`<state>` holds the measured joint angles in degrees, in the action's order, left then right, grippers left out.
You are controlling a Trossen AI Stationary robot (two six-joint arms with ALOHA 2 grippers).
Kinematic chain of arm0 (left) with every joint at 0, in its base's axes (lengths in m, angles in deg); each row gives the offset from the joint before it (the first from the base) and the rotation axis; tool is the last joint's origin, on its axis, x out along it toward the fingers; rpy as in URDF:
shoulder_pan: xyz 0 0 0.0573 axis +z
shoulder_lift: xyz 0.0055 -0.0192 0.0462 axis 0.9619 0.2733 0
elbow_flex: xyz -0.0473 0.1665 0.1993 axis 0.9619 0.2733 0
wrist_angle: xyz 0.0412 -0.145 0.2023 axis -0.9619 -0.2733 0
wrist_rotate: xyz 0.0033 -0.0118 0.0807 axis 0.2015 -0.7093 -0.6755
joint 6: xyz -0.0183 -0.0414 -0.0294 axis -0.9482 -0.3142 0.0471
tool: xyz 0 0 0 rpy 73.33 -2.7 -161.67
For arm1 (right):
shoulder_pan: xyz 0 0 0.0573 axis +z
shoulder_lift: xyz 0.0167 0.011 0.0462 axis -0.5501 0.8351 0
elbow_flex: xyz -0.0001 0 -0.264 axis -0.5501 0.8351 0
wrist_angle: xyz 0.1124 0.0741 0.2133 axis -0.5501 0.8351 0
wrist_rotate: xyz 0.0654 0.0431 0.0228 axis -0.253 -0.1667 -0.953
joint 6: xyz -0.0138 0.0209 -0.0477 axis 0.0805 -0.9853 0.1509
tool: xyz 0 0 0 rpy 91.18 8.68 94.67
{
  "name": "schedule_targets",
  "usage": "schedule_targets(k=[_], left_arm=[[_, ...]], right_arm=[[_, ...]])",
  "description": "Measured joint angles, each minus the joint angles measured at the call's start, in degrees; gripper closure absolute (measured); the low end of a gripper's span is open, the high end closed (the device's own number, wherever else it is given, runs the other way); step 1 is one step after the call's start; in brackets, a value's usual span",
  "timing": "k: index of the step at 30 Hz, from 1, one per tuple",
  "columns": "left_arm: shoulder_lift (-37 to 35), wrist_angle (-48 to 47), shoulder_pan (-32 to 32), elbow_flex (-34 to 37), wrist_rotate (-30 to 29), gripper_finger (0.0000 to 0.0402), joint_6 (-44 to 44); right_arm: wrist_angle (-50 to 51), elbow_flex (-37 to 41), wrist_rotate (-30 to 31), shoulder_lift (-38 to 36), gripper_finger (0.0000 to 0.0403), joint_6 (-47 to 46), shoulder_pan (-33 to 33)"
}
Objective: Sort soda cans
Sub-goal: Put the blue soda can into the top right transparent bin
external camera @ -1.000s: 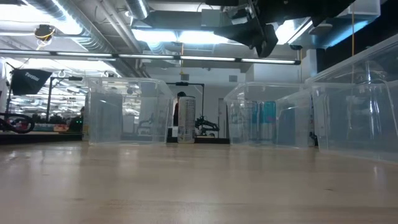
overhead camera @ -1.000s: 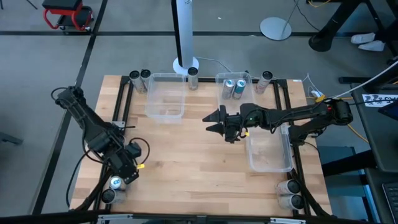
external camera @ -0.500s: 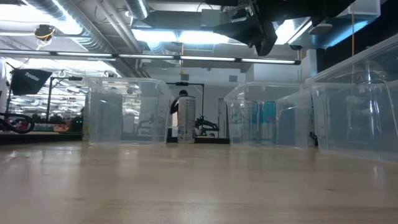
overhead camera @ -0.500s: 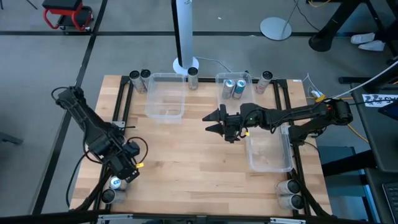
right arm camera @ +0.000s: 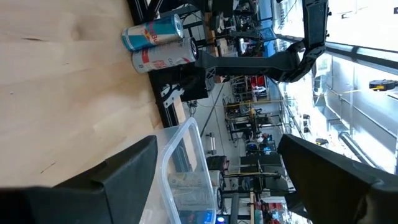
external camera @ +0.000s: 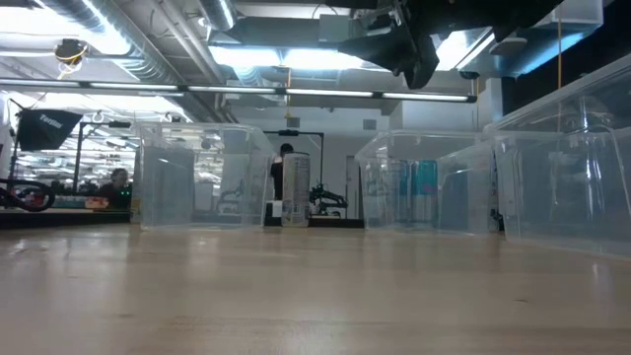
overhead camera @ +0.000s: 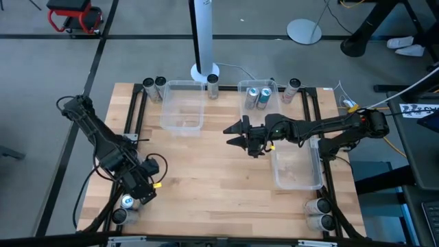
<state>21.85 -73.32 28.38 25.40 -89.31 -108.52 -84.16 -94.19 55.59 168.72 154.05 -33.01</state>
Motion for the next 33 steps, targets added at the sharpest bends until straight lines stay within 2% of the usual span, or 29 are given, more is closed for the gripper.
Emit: schedule_targets(k=[6, 10, 15, 21, 26, 33], left_arm=[[0.0, -0.3, 0.0, 0.0, -0.2, 0.0172, -0.1], [0.1, 0.5, 0.0, 0.0, 0.8, 0.0136, 0.2], [2.0, -6.2, 0.6, 0.0, 1.3, 0.0088, -2.0], [1.7, -4.8, 1.2, 0.0, 6.0, 0.0071, -4.2], [1.6, -4.6, 1.2, 0.0, 9.3, 0.007, -9.4], [1.6, -13.7, 0.3, 0.0, 13.8, 0.007, -22.5]], right_arm=[[0.1, 0.0, 0.0, 0.0, 0.0063, 0.0, 0.0], [0.1, 0.0, 0.0, 0.0, 0.0063, 0.0, 0.0], [0.1, 0.0, 0.0, 0.0, 0.0063, 0.0, 0.0], [0.1, 0.0, 0.0, 0.0, 0.0063, 0.0, 0.0], [0.3, 0.0, 0.0, 0.0, 0.0063, 0.0, 0.0], [0.4, 0.0, 0.0, 0.0, 0.0063, 0.0, 0.0]])
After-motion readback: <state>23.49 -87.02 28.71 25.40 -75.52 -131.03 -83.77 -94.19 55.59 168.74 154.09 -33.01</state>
